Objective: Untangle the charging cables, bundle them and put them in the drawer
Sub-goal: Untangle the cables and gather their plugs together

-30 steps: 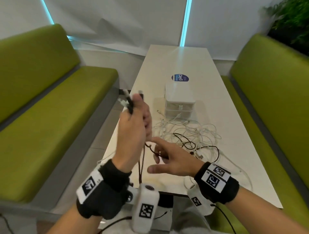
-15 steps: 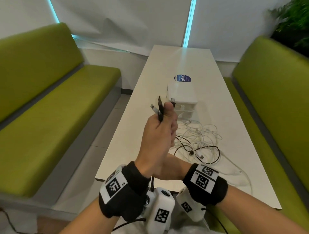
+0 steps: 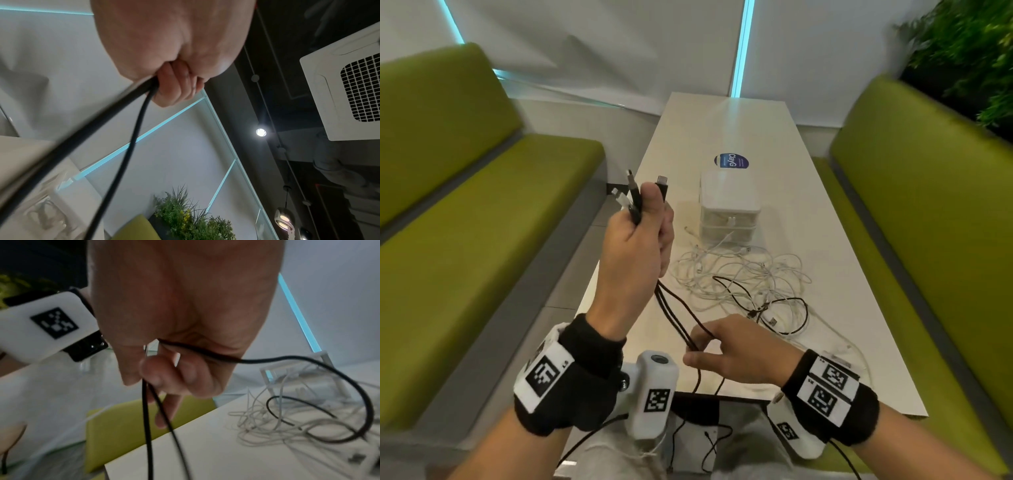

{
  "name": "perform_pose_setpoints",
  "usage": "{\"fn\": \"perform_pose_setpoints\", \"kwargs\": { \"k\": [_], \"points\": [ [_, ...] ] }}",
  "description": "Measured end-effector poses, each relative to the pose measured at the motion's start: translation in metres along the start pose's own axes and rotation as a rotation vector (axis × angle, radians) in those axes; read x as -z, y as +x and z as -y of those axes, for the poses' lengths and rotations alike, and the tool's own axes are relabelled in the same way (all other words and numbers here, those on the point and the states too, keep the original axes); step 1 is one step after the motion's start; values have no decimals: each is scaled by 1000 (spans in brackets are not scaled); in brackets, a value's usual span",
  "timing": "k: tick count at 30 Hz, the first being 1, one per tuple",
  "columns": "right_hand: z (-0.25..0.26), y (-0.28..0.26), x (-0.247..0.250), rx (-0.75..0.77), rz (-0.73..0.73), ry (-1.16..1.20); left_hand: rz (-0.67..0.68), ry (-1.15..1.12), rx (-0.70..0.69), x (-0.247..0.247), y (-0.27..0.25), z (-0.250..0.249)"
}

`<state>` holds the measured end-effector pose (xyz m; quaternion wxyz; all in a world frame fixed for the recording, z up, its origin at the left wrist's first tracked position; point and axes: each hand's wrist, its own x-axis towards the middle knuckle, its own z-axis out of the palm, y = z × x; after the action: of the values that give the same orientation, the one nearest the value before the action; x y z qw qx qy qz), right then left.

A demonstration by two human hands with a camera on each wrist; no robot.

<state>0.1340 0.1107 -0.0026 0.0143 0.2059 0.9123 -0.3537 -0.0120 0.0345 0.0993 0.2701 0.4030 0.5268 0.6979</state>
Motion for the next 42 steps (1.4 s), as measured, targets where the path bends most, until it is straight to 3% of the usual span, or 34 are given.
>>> {"fn": "perform_pose_setpoints", "kwargs": {
  "k": [4, 7, 11, 13, 16, 19, 21, 24, 26, 32, 38, 42],
  "points": [
    [11, -3, -2, -32, 48, 242, 76, 184, -26, -1, 1, 11],
    [11, -1, -12, 3, 41, 120, 89, 212, -37, -7, -7, 19],
    [-1, -2, -20, 14, -33, -6, 51, -39, 170, -3, -8, 36],
    [-6, -5, -20, 24, -59, -93, 100, -74, 273, 0, -7, 40],
    [-7, -8, -22, 41, -88, -235, 262, 143, 321, -9, -9, 50],
    [3, -15, -22, 88, -96, -335, 384, 610, 277, -28, -13, 82],
    [11, -21, -22, 168, -8, -332, 551, 888, 276, -38, -16, 100],
    [11, -29, -23, 255, 128, -323, 705, 856, 364, -41, -17, 112],
    [4, -29, -23, 270, 145, -370, 726, 845, 365, -40, -16, 113],
    [3, -22, -8, 347, 98, -438, 747, 966, 184, -48, -9, 117],
    [-3, -17, -3, 345, 92, -505, 705, 1086, 184, -48, 1, 122],
    [-8, -7, -4, 363, 53, -556, 796, 975, 274, -47, 14, 123]
  ]
}}
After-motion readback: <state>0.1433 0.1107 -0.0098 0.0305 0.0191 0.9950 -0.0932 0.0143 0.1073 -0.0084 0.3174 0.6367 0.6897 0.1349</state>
